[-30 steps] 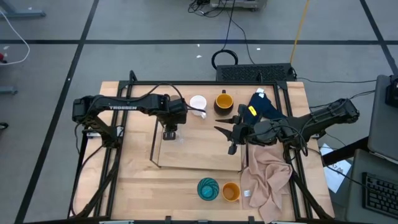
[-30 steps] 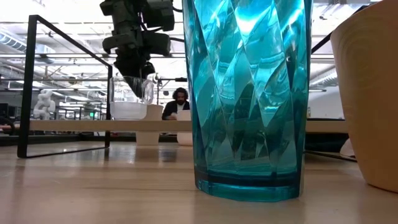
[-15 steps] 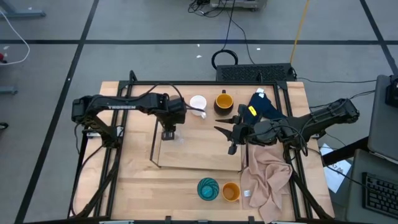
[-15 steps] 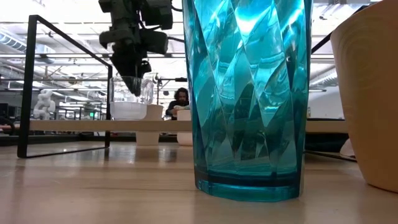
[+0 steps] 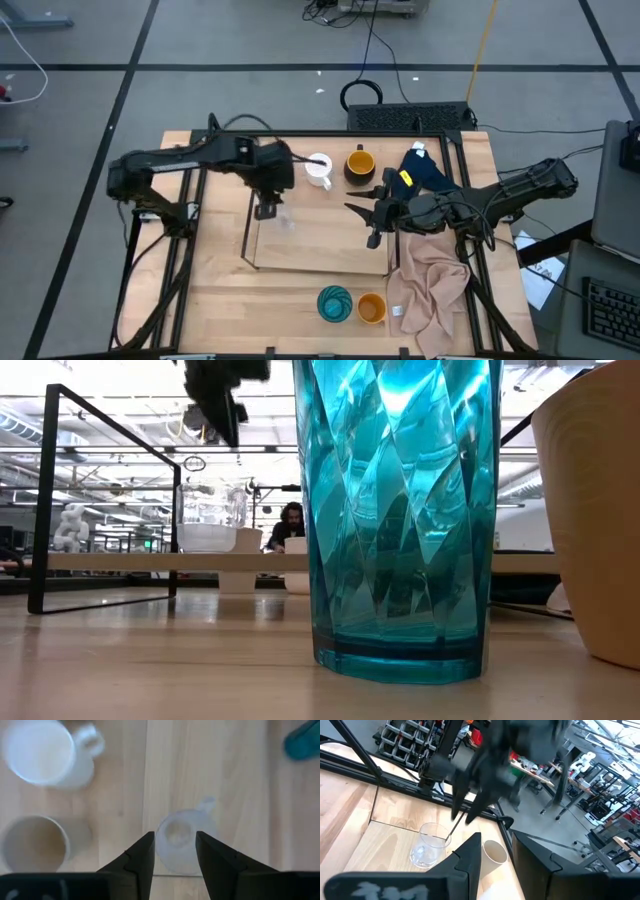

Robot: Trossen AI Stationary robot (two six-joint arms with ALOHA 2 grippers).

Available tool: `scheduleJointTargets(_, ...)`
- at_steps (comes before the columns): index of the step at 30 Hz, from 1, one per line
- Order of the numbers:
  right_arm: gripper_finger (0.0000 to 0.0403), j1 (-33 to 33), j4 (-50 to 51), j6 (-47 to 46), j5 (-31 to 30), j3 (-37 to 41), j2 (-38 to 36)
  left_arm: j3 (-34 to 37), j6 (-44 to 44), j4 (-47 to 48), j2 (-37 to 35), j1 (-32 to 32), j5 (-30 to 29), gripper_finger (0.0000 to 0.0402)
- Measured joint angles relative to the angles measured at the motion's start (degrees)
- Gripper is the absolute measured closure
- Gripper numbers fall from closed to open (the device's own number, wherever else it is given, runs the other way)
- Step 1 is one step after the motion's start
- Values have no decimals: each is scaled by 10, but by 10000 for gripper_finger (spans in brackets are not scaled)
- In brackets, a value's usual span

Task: Stack small to large cups/mugs on shelf
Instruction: Put the white mug on the shelf

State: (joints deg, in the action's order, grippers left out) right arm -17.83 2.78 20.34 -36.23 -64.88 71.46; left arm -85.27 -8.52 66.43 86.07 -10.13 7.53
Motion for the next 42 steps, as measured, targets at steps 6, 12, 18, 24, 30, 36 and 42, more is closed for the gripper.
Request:
scheduleJointTargets(6, 300, 0, 10, -11, 0, 0, 0, 21, 33, -56, -150, 30, -15, 256)
scheduleJointTargets(12, 300, 0, 18, -16, 0, 0, 0, 107, 86, -145, -340, 114, -93, 256)
scheduleJointTargets(18, 300, 0, 22, -16, 0, 0, -4, 270, 139, -251, -500, 228, -223, 256)
scheduleJointTargets(24, 300, 0, 31, -15, -32, 0, -35, 425, 146, -368, -588, 303, -301, 256)
scheduleJointTargets(30, 300, 0, 89, -48, -47, 0, -87, 508, 144, -456, -611, 344, -322, 256)
scheduleJointTargets(36, 300, 0, 121, -97, -46, 26, -134, 563, 140, -523, -615, 371, -357, 256)
scheduleJointTargets(42, 300, 0, 85, -111, -45, 95, -178, 633, 117, -659, -615, 398, -342, 256)
